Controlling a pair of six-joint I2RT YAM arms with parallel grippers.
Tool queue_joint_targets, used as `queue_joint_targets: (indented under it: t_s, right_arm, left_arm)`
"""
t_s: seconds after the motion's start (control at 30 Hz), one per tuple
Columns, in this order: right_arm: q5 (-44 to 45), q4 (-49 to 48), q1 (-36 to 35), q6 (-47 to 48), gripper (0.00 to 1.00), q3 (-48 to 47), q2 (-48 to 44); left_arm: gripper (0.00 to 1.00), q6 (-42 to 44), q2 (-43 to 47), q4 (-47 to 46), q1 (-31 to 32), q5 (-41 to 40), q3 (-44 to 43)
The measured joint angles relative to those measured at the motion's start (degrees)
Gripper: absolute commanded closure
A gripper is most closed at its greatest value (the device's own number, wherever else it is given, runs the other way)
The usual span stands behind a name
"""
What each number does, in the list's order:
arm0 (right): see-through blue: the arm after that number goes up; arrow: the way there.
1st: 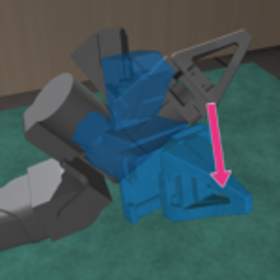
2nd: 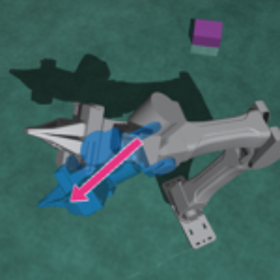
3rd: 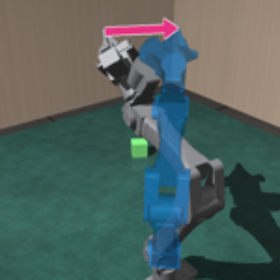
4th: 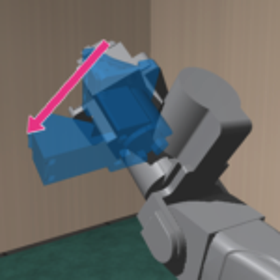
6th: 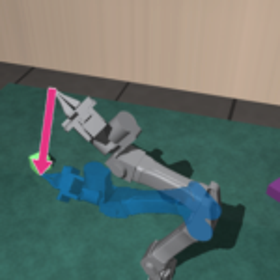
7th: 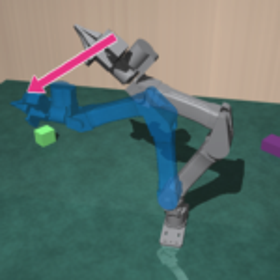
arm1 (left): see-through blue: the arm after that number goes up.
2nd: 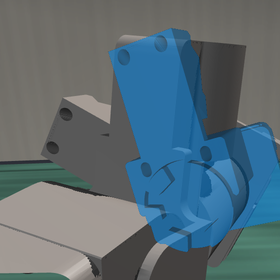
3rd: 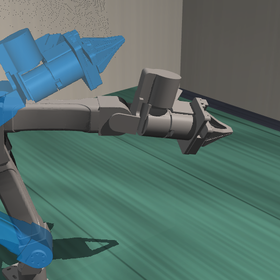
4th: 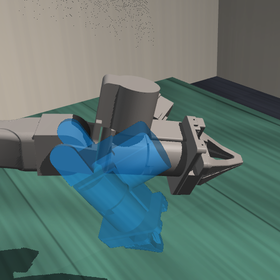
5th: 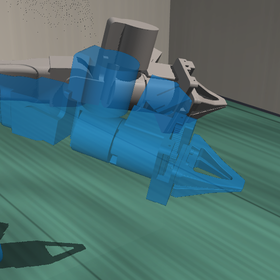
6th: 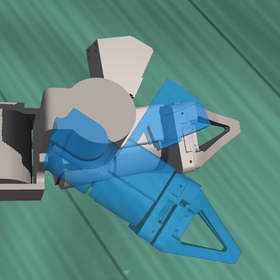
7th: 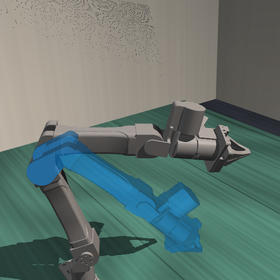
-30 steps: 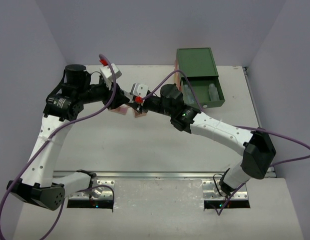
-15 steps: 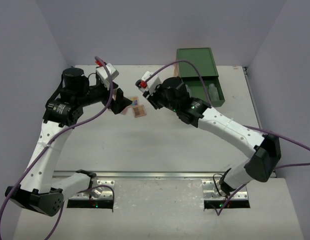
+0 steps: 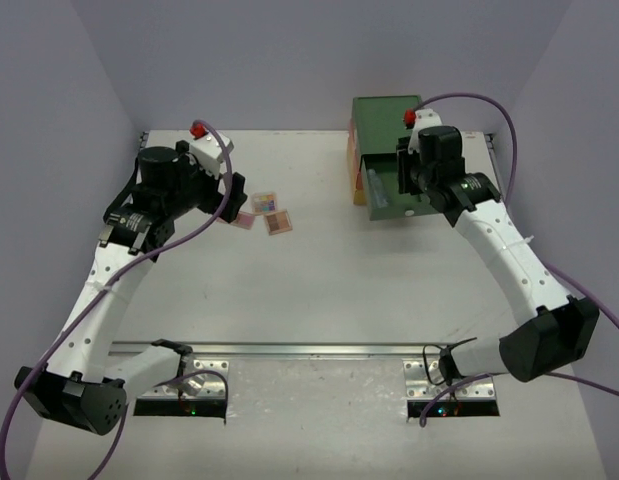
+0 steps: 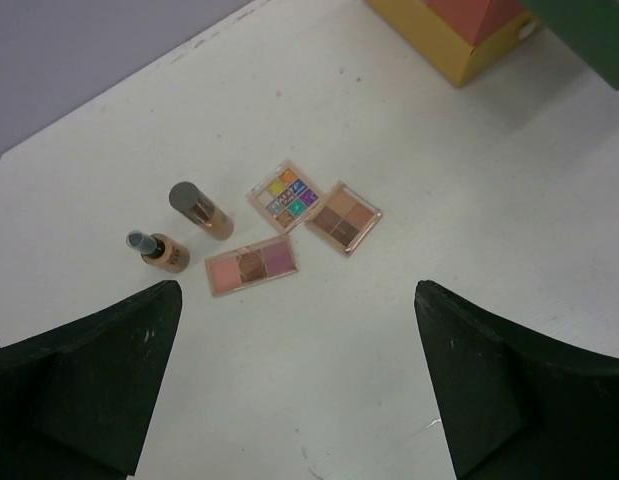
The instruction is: Organize the makeup
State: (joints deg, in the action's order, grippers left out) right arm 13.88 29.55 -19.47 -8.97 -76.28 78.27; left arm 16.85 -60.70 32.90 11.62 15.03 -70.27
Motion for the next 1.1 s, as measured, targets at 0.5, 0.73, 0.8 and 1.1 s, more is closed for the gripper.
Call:
queue_joint_targets:
  t_s: [0.5,0.73,0.8,1.1]
  right_arm:
    - [-5.5,5.4,4.1,-3.1,0.44,0.1,9.5]
    - [-5.2,5.4,4.1,-3.5,0.37,-0.2,9.6]
    - [-5.1,5.5,4.1,-3.5,0.37,-0.8,9.6]
    - [-7.7,6.6,4.1,-3.2,0.36,-5.7,7.1]
  left_arm:
    - [0.00,2.2,-0.2,-1.0,0.0,-5.0,4.0]
    - [0.00,2.4,-0.2,-1.0,0.0,-5.2,4.5]
    - [0.00,2.4,-0.2,-1.0,0.0,-5.2,4.5]
    - [0.00,2.6,-0.6,-1.9,0.0,-6.2,5.4]
